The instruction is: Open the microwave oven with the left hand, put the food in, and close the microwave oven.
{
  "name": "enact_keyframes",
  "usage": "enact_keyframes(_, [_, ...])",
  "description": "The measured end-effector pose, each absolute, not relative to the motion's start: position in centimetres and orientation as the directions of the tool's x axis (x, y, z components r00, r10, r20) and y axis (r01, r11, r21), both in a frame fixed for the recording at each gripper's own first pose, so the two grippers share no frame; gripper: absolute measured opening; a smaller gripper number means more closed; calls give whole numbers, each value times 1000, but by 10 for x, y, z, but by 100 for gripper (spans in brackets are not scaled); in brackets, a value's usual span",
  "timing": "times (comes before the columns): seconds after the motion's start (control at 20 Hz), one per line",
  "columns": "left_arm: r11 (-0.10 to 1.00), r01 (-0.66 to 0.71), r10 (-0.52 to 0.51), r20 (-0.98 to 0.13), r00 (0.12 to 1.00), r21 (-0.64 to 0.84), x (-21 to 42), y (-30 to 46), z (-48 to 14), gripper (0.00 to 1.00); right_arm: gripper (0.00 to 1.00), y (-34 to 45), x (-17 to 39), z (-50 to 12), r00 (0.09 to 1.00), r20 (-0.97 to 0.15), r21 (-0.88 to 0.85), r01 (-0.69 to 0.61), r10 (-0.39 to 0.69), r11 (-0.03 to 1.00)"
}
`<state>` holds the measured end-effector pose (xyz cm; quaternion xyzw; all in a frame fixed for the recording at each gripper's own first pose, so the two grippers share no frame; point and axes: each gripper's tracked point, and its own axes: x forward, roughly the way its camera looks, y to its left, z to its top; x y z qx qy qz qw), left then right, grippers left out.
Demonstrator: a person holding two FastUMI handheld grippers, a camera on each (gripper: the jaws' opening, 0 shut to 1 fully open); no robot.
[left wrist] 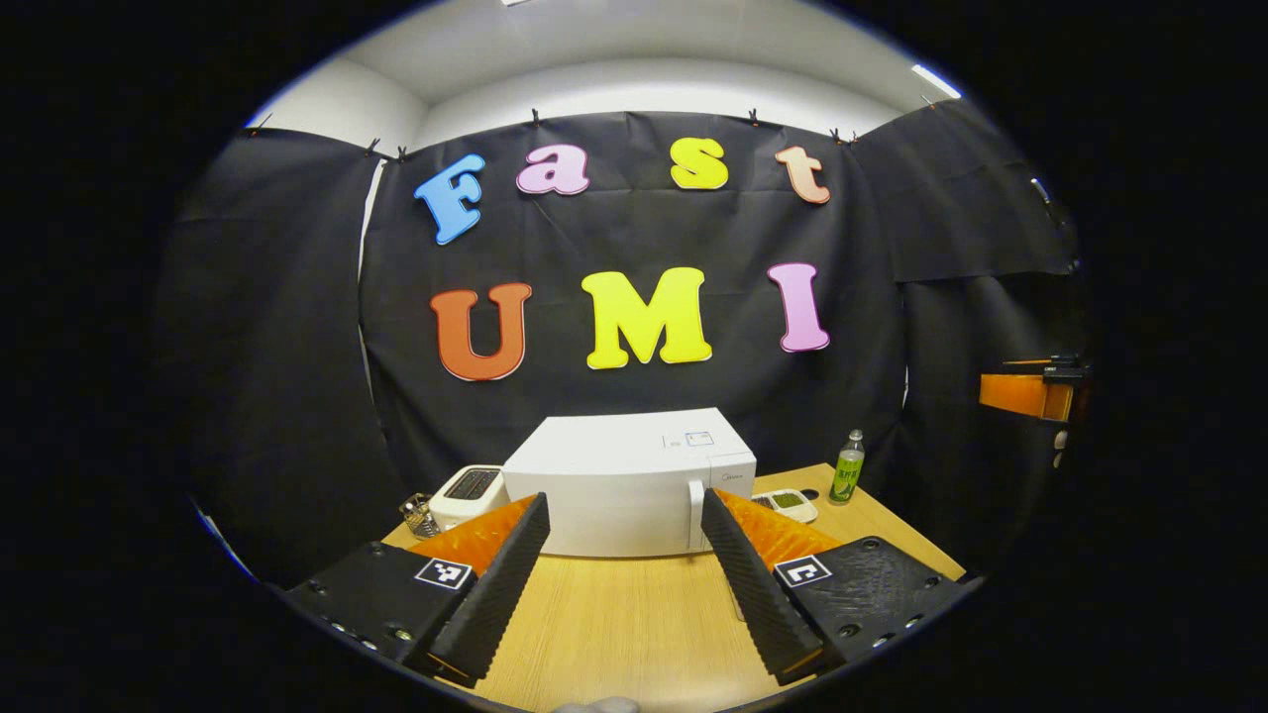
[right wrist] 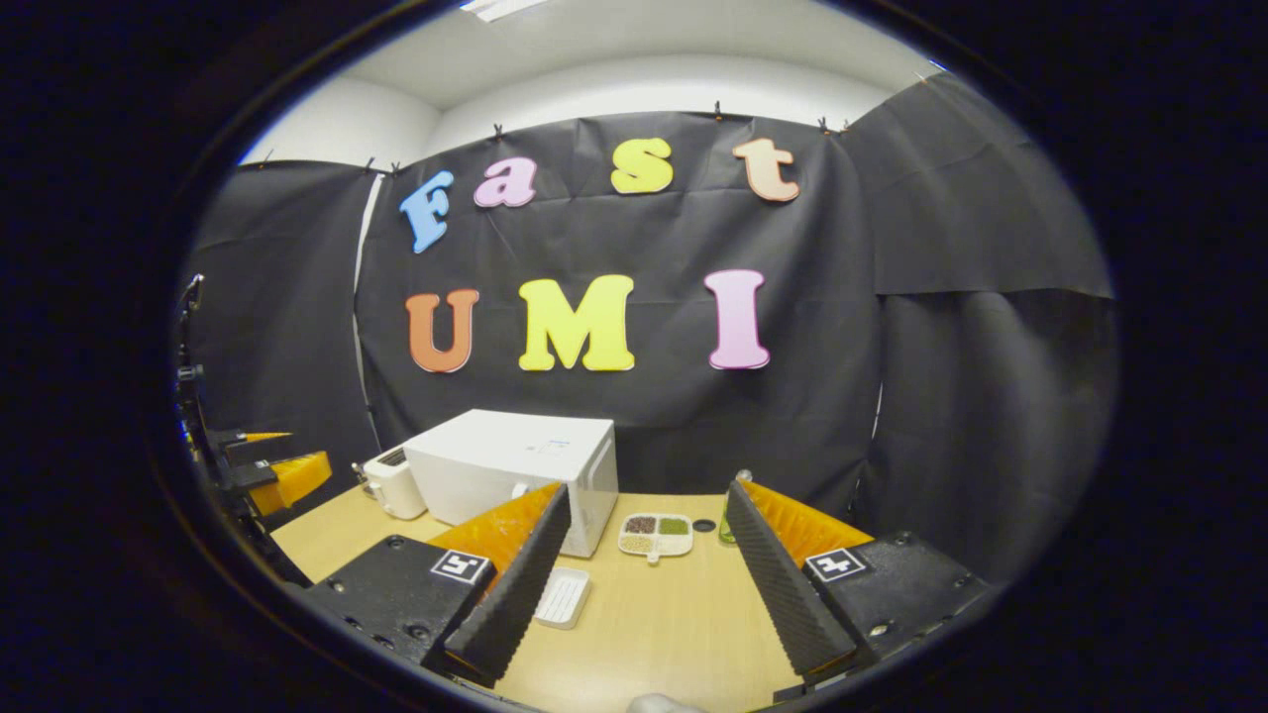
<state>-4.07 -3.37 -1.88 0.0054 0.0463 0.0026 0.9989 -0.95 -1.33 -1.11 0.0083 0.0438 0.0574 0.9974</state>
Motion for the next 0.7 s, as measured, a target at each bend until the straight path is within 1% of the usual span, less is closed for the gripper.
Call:
enact_keyframes(0.05, [1000, -17, 17, -87, 996, 7, -45, -29, -13, 95, 92, -18, -11, -11, 990, -85, 14, -108, 109, 994])
enact_keyframes(0.1, [1000, -24, 24, -87, 996, -4, -50, -26, -9, 95, 100, -21, -14, -9, 992, -78, 12, -103, 103, 995])
enact_keyframes(0.15, [999, -30, 28, -79, 996, -17, -56, -24, -4, 96, 92, -22, -16, -6, 992, -72, 17, -102, 103, 995])
enact_keyframes(0.25, [999, -43, 42, -69, 997, -24, -60, -14, 6, 96, 92, -23, -19, -5, 993, -70, 16, -97, 98, 995])
enact_keyframes(0.3, [998, -51, 49, -66, 997, -23, -61, -11, 9, 96, 100, -25, -20, -3, 993, -67, 13, -91, 92, 996])
enact_keyframes(0.35, [998, -51, 50, -59, 997, -22, -62, -8, 14, 96, 92, -25, -21, 2, 994, -57, 16, -88, 89, 996])
enact_keyframes(0.4, [998, -52, 51, -50, 997, -19, -61, -7, 18, 96, 92, -25, -22, 7, 995, -45, 23, -86, 87, 996])
enact_keyframes(0.45, [999, -51, 51, -47, 998, -17, -61, -5, 21, 96, 100, -24, -22, 10, 996, -37, 27, -83, 84, 996])
enact_keyframes(0.5, [999, -48, 47, -42, 998, -15, -62, -4, 24, 95, 92, -24, -23, 14, 996, -30, 29, -81, 82, 996])
enact_keyframes(0.6, [999, -44, 43, -33, 999, -18, -60, -2, 29, 95, 92, -23, -22, 20, 997, -13, 34, -77, 78, 996])
enact_keyframes(0.65, [999, -41, 40, -28, 999, -18, -59, -3, 32, 95, 100, -22, -22, 23, 997, -5, 37, -76, 76, 996])
enact_keyframes(0.7, [999, -40, 40, -25, 999, -18, -57, -3, 34, 96, 100, -22, -21, 26, 998, -3, 35, -69, 69, 997])
